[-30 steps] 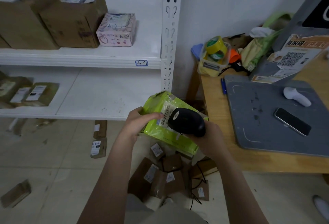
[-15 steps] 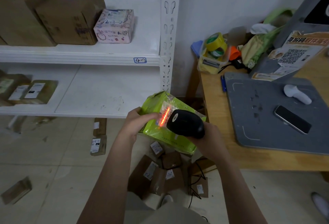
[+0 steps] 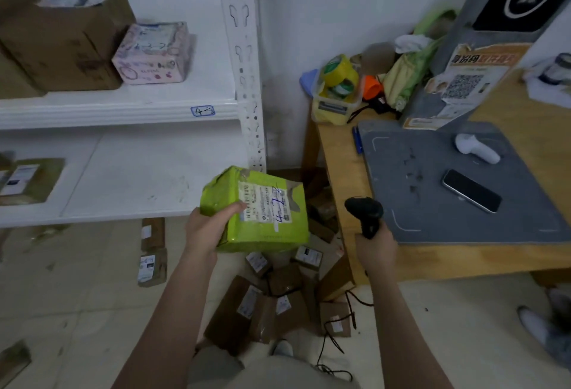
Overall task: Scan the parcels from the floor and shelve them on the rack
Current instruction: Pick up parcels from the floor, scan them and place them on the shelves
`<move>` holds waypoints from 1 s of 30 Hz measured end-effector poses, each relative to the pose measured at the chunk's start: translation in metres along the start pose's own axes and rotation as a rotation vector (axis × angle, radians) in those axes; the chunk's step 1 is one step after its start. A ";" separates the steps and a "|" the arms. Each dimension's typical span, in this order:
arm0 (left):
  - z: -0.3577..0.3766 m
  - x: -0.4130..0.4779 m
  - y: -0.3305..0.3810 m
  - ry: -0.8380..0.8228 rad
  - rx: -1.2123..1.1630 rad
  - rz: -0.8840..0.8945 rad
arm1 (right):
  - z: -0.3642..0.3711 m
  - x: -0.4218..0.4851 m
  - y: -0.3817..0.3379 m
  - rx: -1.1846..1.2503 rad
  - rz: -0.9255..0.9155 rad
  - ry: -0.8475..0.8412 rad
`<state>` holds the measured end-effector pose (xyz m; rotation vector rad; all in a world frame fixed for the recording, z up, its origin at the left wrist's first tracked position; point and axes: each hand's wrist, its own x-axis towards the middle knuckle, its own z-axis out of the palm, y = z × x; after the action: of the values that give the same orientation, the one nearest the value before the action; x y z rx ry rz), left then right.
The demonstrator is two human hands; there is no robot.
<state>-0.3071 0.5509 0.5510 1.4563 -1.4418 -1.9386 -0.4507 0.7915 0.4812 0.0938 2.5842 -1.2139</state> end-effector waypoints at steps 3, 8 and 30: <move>0.014 -0.003 -0.010 0.014 -0.044 -0.051 | 0.004 0.012 0.022 0.026 0.131 0.003; 0.038 -0.005 -0.028 -0.005 -0.079 -0.162 | 0.014 0.029 0.038 0.039 0.158 -0.021; 0.059 0.002 -0.028 -0.010 -0.057 -0.168 | 0.020 0.060 0.045 -0.171 0.115 0.220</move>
<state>-0.3501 0.5926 0.5244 1.5895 -1.2942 -2.0705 -0.4956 0.8016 0.4183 0.3538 2.8144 -0.9876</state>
